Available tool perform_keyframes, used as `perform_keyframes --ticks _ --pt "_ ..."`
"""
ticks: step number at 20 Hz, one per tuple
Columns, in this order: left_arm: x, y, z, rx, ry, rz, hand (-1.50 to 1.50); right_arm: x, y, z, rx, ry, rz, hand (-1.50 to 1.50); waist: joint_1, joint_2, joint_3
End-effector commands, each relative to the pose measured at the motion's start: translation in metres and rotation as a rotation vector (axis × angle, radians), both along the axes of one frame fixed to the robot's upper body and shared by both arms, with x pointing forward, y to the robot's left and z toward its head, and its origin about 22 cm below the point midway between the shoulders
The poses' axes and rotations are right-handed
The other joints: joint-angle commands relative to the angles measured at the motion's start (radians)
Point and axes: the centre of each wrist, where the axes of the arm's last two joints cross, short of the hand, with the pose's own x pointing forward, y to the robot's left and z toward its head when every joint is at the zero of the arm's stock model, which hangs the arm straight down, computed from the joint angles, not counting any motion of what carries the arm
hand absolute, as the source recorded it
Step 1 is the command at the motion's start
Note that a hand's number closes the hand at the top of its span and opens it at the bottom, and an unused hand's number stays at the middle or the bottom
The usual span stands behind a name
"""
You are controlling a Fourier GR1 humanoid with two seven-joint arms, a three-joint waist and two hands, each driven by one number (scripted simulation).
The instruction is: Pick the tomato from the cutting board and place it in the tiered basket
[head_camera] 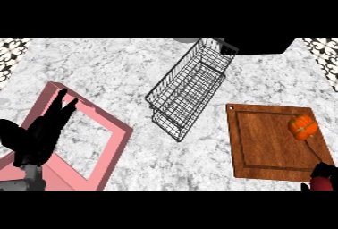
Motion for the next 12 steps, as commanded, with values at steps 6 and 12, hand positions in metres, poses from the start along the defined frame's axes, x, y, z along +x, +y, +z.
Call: perform_keyframes --ticks 6,12 --pt "-0.006 -0.001 -0.007 -0.001 0.013 -0.001 0.00 -0.013 0.043 0.069 0.229 -0.592 -0.005 1.50 -0.015 -0.005 0.004" --pt "0.008 -0.007 0.008 -0.004 0.011 -0.035 0.00 -0.034 0.075 0.134 0.315 -0.742 0.105 1.50 0.009 0.004 0.004"
